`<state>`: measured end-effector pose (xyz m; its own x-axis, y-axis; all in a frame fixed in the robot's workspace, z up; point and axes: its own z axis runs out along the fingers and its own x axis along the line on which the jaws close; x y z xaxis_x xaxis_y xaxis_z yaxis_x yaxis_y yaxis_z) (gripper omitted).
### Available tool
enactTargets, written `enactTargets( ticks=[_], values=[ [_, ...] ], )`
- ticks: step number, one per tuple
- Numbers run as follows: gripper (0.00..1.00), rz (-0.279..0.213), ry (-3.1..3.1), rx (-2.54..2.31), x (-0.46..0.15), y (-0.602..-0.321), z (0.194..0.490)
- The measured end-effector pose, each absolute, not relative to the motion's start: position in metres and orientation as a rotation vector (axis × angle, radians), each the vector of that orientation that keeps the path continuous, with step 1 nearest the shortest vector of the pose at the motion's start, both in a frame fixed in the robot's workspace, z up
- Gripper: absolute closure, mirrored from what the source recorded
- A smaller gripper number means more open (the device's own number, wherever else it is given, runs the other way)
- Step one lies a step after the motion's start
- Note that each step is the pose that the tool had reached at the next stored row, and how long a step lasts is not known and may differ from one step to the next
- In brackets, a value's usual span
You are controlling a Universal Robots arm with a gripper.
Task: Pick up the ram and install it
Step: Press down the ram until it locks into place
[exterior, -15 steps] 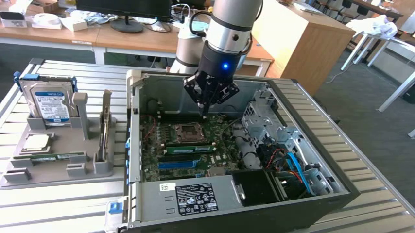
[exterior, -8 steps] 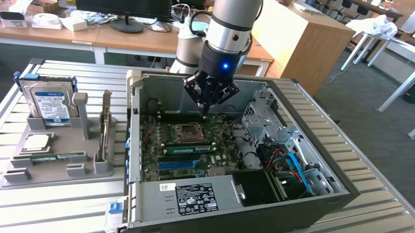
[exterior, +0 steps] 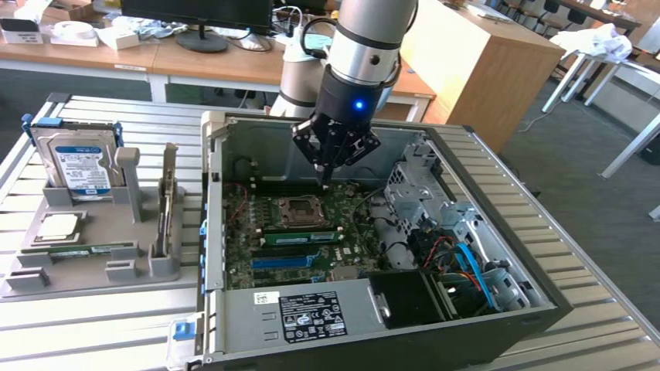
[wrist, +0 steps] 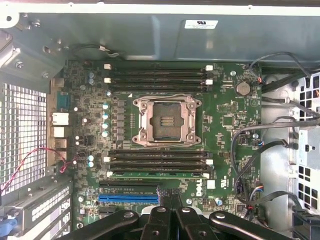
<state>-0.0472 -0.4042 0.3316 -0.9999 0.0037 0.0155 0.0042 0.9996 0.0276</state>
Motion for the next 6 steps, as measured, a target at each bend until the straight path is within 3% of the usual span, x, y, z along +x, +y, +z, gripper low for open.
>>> enactTargets(
  ticks=[6],
  values=[
    [0.9, -0.043, -3.126, -0.004, -0.0472, -0.4042, 0.3316]
  ],
)
